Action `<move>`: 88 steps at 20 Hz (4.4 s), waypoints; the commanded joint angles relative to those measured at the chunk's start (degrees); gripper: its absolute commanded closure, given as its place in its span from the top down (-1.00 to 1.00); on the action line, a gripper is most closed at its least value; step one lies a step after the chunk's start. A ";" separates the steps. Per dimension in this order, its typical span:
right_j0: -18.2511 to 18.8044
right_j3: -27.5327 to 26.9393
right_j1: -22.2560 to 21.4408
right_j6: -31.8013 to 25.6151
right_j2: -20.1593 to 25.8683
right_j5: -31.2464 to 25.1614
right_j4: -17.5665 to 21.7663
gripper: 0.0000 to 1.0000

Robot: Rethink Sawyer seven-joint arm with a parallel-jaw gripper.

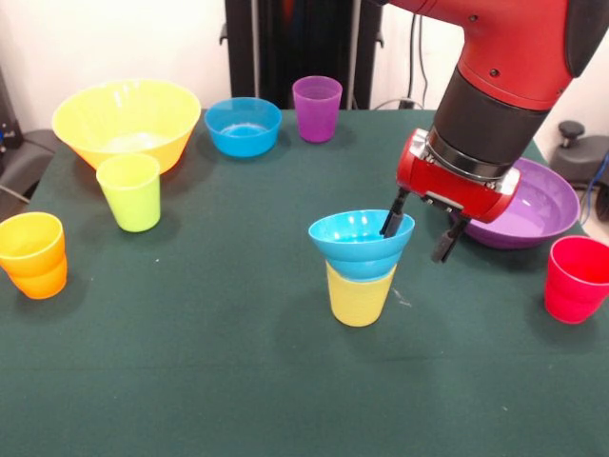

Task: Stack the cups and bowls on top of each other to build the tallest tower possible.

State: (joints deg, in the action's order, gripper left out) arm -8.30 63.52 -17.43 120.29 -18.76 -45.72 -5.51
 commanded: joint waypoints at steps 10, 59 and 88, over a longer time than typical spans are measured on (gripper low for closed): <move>-0.03 1.43 3.32 6.74 4.73 -6.51 -0.42 -1.00; 0.20 0.53 3.81 7.39 4.84 -15.70 -0.96 -1.00; 2.82 0.89 0.79 5.75 5.44 -14.10 -1.64 -1.00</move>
State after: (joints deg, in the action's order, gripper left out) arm -6.57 63.34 -17.06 120.29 -18.76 -57.10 -5.95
